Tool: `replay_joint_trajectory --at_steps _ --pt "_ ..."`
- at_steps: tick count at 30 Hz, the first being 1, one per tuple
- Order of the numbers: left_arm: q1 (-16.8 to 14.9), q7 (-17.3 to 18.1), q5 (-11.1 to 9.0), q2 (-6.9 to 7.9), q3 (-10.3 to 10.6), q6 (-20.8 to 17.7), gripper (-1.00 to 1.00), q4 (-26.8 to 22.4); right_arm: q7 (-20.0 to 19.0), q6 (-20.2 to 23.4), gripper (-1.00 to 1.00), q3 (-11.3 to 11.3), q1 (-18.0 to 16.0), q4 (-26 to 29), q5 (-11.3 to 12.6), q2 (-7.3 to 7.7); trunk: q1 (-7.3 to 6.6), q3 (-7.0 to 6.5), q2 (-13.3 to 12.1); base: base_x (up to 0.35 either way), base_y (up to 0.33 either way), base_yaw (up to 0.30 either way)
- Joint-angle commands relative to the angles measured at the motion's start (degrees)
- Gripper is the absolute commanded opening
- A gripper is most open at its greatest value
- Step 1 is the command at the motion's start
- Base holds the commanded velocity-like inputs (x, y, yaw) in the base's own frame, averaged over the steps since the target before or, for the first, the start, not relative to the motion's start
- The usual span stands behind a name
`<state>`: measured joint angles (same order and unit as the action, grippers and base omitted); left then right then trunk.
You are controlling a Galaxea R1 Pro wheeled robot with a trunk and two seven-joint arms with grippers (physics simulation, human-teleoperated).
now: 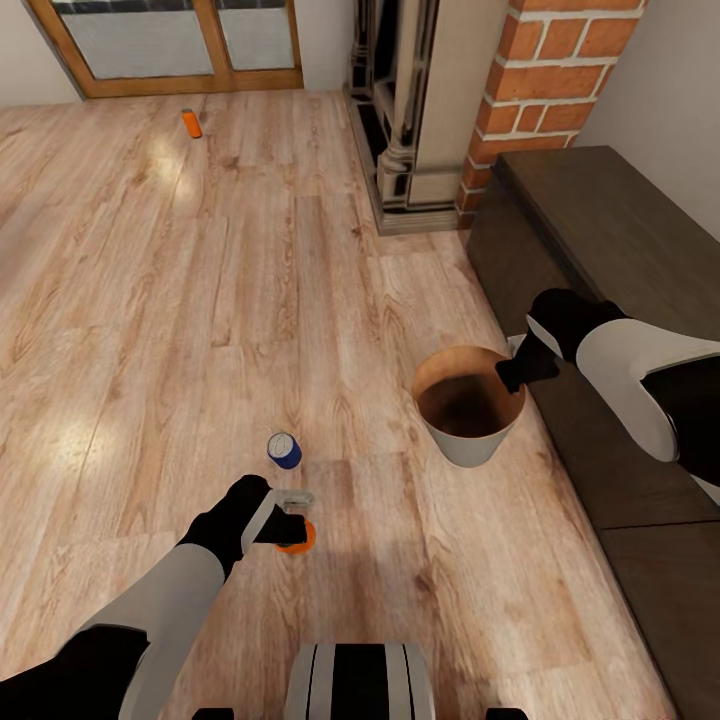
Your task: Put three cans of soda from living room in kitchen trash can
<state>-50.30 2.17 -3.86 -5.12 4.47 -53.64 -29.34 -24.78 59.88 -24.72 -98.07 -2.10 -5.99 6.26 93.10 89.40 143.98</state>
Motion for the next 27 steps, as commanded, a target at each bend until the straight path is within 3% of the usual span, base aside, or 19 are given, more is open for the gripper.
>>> replay_joint_trajectory --at_steps 1,4,27 --pt "0.02 0.02 0.17 0.0 0.01 0.01 -1.0 0.01 -0.27 0.12 -1.0 0.31 -0.02 -0.01 0.54 -0.01 0.0 0.0 0.0 0.0 0.0 0.0" --pt "0.02 0.02 0.17 0.0 0.01 0.02 -1.0 0.0 -0.27 0.12 -1.0 0.3 -0.02 -0.01 0.54 -0.02 0.0 0.0 0.0 0.0 0.0 0.0" --pt "0.03 0.02 0.25 -0.06 0.19 0.2 -1.0 -0.01 -0.27 0.12 -1.0 0.29 0.11 -0.01 0.54 -0.14 -0.6 -5.1 -0.31 0.0 0.0 0.0"
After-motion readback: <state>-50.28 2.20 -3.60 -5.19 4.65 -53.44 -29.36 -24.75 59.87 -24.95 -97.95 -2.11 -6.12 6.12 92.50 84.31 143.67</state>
